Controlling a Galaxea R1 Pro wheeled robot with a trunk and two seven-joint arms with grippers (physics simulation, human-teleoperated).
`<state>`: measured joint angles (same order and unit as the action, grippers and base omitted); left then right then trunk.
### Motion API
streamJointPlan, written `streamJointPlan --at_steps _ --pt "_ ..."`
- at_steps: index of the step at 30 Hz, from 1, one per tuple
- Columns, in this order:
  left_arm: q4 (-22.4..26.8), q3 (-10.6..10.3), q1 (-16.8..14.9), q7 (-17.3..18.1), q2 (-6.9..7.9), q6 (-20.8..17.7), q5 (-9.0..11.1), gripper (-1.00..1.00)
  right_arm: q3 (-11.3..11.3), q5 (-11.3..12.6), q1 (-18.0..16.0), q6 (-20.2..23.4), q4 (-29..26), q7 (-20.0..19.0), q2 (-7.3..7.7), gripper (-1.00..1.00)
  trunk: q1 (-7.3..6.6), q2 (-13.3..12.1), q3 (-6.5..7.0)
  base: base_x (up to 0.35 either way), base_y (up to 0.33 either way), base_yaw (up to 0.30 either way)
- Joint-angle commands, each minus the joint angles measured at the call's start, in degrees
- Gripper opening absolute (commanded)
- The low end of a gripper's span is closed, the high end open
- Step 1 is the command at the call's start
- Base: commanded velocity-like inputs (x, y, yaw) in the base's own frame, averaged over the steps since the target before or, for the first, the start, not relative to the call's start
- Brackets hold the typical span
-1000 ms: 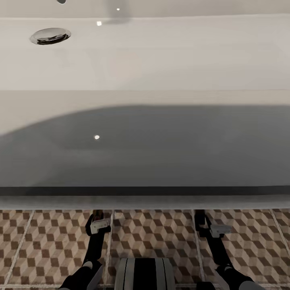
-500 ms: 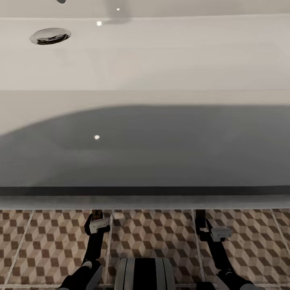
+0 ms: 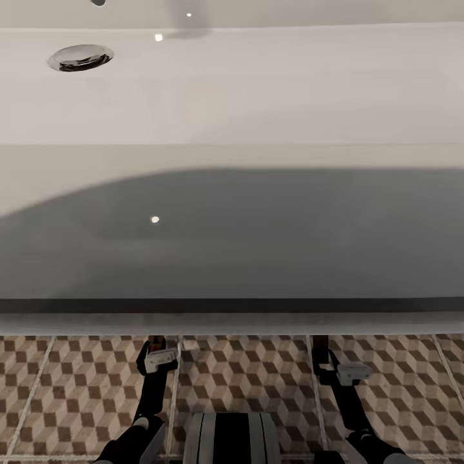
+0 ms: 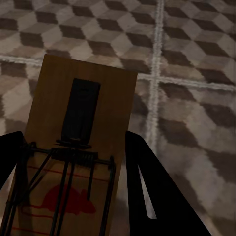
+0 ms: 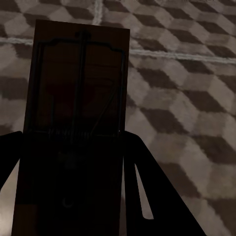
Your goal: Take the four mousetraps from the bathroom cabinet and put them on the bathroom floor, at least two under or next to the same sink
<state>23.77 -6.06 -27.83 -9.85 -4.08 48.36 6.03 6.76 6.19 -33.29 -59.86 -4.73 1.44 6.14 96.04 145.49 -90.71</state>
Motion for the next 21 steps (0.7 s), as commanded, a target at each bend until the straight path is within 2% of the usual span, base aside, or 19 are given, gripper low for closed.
streamJointPlan --at_steps 1,9,21 --pt "-0.03 -0.47 -0.03 -0.35 0.06 0.18 0.39 -1.00 0.53 0.62 -0.02 -0.14 0.01 0.03 0.01 -1.00 -0.01 0.01 -0.03 0.000 0.000 0.000" --pt "-0.04 -0.38 -0.03 -0.13 0.55 0.16 0.51 -1.00 0.46 0.64 -0.08 -0.14 -0.12 0.04 0.01 -1.00 -0.01 0.01 -0.03 0.000 0.000 0.000" --pt "-0.69 -0.44 -0.03 -0.09 0.17 0.18 0.40 -1.00 0.41 0.67 -0.19 -0.14 -0.19 0.05 -0.06 -1.00 -0.01 0.01 -0.03 0.000 0.000 0.000"
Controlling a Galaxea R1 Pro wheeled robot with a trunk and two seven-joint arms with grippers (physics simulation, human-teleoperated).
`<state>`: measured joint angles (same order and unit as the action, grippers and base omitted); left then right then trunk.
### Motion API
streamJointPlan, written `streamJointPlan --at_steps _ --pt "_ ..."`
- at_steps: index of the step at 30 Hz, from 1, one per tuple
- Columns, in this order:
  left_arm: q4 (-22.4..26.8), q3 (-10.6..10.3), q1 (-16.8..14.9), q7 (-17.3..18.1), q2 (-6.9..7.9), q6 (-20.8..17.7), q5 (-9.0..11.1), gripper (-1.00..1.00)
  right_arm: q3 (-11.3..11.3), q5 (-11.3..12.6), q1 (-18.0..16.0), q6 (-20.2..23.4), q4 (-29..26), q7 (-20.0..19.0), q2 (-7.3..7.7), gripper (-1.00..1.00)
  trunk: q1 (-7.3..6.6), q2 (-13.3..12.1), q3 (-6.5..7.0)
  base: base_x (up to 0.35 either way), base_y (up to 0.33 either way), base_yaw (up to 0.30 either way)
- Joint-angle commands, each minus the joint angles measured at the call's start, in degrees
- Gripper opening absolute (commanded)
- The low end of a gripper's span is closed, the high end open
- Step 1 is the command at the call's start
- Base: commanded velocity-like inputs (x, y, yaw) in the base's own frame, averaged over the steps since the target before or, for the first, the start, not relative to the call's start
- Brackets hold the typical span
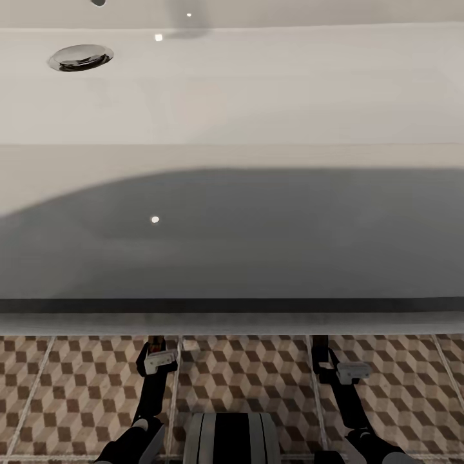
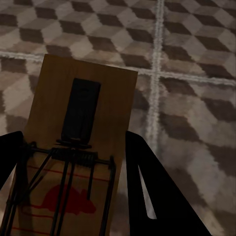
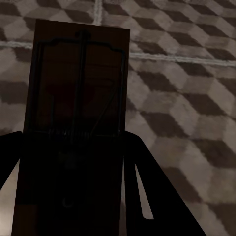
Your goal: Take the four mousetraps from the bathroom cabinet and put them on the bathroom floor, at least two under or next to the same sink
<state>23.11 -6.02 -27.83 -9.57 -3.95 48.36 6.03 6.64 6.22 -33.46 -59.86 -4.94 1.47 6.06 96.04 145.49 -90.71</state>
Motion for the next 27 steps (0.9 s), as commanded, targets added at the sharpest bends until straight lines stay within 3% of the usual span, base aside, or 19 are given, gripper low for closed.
streamJointPlan --at_steps 1,27 --pt "-0.05 -0.49 -0.03 -0.36 0.06 0.17 0.39 -1.00 0.54 0.63 -0.02 -0.14 0.02 0.03 0.01 -1.00 -0.01 0.01 -0.03 0.000 0.000 0.000" --pt "-0.08 -0.49 -0.03 -0.42 0.00 0.16 0.38 -1.00 0.48 0.63 -0.11 -0.14 0.02 0.11 -0.09 -1.00 -0.01 0.01 -0.03 0.000 0.000 0.000"
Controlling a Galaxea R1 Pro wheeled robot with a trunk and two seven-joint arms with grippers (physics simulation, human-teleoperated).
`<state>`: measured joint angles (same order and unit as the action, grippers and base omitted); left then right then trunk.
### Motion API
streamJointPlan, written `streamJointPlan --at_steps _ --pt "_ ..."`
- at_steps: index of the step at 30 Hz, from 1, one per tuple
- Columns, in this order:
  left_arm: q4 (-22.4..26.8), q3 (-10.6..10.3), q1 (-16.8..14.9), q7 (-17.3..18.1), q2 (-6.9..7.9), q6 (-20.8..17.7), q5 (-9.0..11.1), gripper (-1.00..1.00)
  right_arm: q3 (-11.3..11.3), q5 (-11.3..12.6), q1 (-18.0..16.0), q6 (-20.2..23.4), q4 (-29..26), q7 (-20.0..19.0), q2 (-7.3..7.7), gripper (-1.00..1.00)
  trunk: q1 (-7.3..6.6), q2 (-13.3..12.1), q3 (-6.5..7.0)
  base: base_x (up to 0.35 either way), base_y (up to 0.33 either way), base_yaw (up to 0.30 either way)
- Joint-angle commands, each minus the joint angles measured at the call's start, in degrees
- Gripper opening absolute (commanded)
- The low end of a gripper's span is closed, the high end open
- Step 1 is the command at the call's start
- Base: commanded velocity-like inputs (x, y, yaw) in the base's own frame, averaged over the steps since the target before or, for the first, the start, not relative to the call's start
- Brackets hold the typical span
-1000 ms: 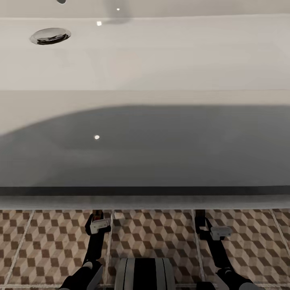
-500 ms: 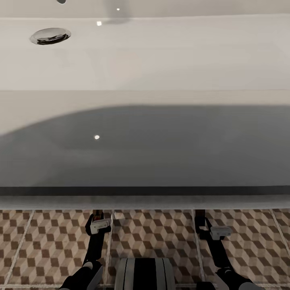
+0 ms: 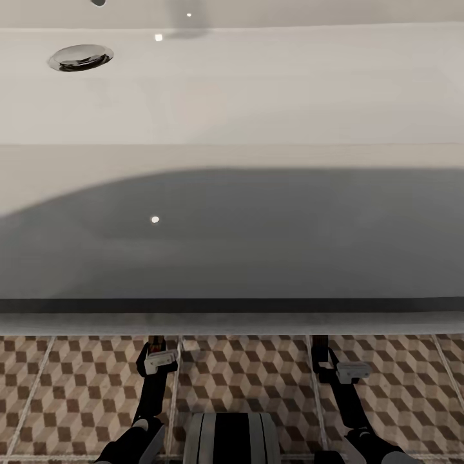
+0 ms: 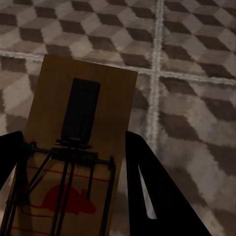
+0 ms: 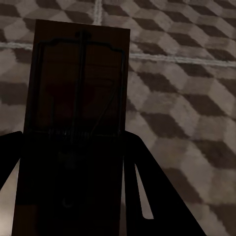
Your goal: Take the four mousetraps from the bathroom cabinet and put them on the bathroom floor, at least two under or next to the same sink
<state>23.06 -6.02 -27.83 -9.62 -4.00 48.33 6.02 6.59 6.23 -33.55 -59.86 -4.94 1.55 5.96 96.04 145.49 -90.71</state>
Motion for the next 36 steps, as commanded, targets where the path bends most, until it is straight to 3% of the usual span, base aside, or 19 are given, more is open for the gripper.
streamJointPlan --at_steps 1,36 --pt "-0.03 -0.48 -0.03 -0.36 0.04 0.18 0.40 -1.00 0.53 0.63 -0.02 -0.14 0.02 0.03 0.01 -1.00 -0.01 0.01 -0.03 0.000 0.000 0.000" --pt "-0.03 -0.48 -0.03 -0.66 -0.13 0.01 0.31 -1.00 0.53 0.71 -0.02 -0.14 0.02 0.03 0.01 -1.00 -0.01 0.01 -0.03 0.000 0.000 0.000"
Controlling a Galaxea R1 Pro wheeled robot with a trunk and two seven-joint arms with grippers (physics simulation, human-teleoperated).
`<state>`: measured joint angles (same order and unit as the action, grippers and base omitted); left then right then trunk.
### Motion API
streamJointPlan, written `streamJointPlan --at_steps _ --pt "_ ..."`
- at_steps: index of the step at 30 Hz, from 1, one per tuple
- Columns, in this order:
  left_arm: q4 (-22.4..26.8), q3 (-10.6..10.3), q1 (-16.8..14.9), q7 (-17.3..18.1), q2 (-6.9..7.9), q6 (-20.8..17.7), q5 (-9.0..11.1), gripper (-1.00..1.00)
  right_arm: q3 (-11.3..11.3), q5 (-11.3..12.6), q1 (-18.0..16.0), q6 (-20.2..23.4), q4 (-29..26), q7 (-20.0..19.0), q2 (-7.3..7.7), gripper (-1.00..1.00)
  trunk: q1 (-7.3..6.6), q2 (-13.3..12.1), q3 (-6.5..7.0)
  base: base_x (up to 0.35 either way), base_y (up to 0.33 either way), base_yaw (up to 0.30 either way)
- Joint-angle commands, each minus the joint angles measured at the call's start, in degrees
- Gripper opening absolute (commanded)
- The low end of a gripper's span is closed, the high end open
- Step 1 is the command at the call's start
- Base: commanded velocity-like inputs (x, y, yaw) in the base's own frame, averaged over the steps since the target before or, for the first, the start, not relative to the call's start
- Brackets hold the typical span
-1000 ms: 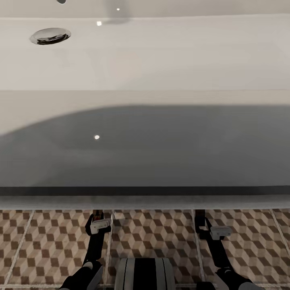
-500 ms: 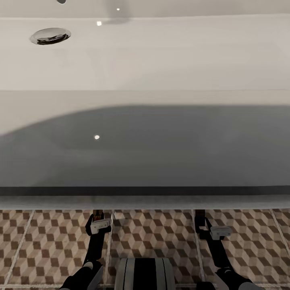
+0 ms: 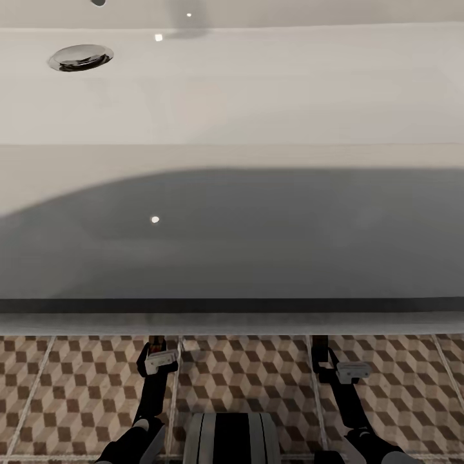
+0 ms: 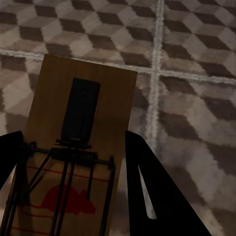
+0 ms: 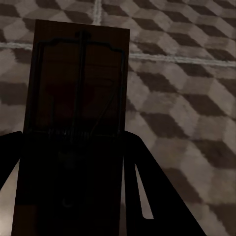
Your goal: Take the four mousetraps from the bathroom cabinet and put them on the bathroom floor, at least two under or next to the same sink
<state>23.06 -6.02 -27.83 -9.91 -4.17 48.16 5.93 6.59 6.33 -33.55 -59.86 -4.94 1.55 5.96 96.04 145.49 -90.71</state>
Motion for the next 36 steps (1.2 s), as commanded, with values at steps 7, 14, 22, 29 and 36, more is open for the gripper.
streamJointPlan --at_steps 7,14,22,29,36 --pt "-0.03 -0.48 -0.03 -0.40 0.04 0.18 0.40 -1.00 0.53 0.62 -0.02 -0.14 0.02 0.07 0.01 -1.00 -0.11 -0.04 0.86 0.000 0.000 0.000" --pt "-0.03 -0.48 -0.03 -0.45 0.04 0.18 0.40 -1.00 0.53 0.62 -0.02 -0.14 0.02 0.12 0.01 -1.00 -0.14 -0.06 1.08 0.000 0.000 0.000" --pt "-0.03 -0.48 -0.03 -0.46 0.04 0.18 0.40 -1.00 0.53 0.69 -0.02 -0.14 0.02 0.12 0.01 -1.00 -0.14 -0.06 1.08 0.000 0.000 0.000" --pt "-0.03 -0.48 -0.03 -0.40 0.04 0.18 0.43 -1.00 0.53 0.70 -0.02 -0.14 0.02 0.12 0.01 -1.00 -0.14 -0.06 1.08 0.000 0.000 0.000" --pt "-0.03 -0.48 -0.03 -0.44 0.04 0.18 0.47 -1.00 0.53 0.71 -0.02 -0.14 0.02 0.15 0.01 -1.00 -0.11 -0.04 0.86 0.000 0.000 0.000"
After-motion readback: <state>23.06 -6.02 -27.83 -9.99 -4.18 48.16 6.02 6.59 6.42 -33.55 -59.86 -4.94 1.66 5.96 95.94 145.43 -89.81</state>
